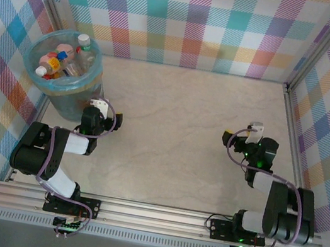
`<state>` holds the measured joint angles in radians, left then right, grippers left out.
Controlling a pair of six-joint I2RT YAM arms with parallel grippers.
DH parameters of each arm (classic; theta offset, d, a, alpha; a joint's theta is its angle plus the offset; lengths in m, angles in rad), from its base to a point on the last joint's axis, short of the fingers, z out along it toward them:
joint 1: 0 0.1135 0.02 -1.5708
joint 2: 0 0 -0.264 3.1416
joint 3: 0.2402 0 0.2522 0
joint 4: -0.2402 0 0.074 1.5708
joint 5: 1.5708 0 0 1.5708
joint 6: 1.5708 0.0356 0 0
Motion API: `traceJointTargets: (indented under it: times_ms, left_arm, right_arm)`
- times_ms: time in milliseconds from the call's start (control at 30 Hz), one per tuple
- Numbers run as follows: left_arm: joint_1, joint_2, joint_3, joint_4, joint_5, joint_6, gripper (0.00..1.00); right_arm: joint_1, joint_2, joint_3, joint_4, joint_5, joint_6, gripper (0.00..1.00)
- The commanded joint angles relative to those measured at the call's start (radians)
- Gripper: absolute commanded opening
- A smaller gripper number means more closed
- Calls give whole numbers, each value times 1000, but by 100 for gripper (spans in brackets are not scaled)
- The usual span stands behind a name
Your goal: Put the plastic bottles in the bin
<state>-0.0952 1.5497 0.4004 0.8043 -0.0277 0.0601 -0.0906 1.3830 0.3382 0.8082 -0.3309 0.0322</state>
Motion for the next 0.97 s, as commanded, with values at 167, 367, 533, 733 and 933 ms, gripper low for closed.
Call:
traceJointTargets:
  times_ms: [167, 367, 533, 733, 933]
  left_arm:
    - [29, 15, 28, -12, -36, -22, 100]
    - [28, 15, 26, -11, -36, -22, 100]
    - [29, 16, 29, -14, -36, -23, 100]
    - [32, 18, 34, -22, -28, -24, 100]
    - [32, 16, 31, -17, -31, -25, 100]
  right_arm:
    - [63, 148, 70, 23, 249, -4, 100]
    - [68, 153, 68, 32, 250, -8, 100]
    - [69, 152, 71, 26, 243, -12, 100]
    - [69, 152, 71, 26, 243, -11, 100]
    - [68, 151, 71, 26, 243, -11, 100]
